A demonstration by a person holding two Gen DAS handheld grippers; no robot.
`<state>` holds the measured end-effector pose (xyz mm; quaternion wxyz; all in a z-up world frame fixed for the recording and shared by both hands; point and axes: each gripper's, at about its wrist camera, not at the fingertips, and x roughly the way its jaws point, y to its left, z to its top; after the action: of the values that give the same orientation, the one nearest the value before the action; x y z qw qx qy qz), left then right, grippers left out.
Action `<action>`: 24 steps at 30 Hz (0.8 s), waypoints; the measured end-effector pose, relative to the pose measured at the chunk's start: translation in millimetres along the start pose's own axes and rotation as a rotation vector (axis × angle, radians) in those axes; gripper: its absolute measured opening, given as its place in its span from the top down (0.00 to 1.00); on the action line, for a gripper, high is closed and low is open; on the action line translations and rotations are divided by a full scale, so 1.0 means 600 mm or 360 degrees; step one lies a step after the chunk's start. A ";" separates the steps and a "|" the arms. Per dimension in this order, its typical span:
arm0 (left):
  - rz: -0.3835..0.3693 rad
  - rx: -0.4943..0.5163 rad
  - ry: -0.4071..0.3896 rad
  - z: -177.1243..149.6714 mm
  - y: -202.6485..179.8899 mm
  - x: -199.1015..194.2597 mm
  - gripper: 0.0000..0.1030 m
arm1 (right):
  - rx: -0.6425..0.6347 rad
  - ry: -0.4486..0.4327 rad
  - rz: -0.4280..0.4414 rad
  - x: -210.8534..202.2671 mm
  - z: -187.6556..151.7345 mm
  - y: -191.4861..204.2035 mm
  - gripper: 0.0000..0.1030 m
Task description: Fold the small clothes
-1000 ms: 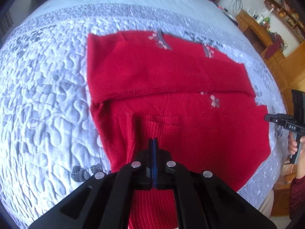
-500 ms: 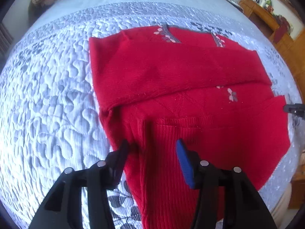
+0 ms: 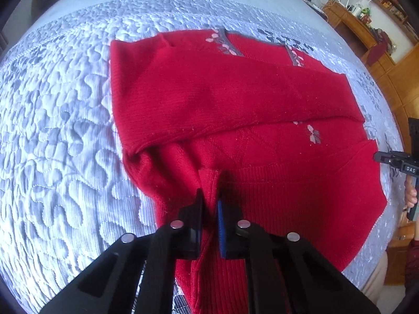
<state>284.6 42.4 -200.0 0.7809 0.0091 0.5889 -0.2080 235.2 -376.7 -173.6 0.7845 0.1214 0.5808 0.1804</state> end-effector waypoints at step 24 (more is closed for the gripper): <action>-0.0129 -0.0126 -0.0474 -0.050 -0.013 -0.155 0.95 | 0.0023 -0.0253 0.0129 -0.099 0.010 0.015 0.96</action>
<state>234.4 72.4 -121.4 0.8503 -0.0766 0.4742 -0.2150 224.1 -393.3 -116.8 0.8192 0.1643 0.5127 0.1976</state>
